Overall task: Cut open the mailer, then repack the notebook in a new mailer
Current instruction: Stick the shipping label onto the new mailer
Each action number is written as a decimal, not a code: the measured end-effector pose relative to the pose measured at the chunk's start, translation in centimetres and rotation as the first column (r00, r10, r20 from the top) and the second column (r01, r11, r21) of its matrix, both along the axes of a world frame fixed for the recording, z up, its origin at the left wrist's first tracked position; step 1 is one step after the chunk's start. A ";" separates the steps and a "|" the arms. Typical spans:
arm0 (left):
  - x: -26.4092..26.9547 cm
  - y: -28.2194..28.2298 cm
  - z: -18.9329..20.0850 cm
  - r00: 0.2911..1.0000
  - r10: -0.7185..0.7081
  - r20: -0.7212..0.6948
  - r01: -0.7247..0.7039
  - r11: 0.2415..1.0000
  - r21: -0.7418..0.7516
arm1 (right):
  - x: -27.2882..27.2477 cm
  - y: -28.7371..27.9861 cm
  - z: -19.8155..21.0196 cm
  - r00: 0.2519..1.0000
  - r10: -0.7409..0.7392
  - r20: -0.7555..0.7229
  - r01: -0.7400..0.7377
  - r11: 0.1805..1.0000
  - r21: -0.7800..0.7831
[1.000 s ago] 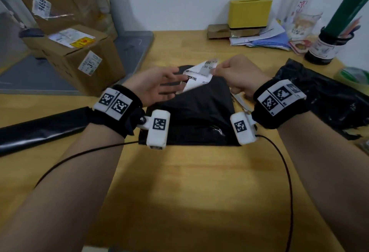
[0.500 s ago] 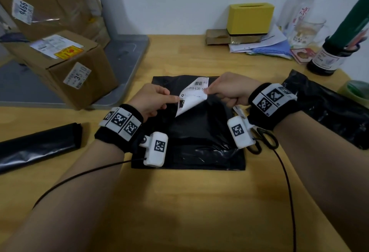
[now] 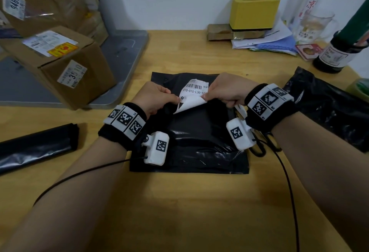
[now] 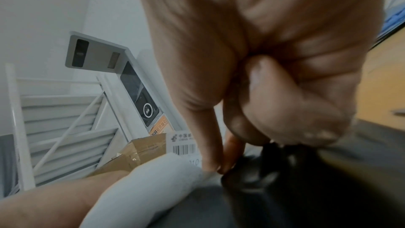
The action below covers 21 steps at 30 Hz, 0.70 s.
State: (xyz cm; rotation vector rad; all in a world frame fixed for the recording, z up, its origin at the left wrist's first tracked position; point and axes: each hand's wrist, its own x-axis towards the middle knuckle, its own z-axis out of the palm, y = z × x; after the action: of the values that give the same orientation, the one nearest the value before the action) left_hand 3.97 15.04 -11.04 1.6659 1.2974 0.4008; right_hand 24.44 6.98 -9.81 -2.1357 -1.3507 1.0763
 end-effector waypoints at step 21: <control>0.2 -0.2 -0.4 1.000 0.018 -0.008 -0.018 1.000 -0.009 | -1.1 0.4 1.2 0.971 0.054 0.232 -0.047 0.998 -0.036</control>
State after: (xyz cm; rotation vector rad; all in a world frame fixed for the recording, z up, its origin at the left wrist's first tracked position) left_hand 4.19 14.83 -11.41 1.6508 1.3187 0.3991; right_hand 23.29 7.41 -8.60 -2.3206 -1.5087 0.8908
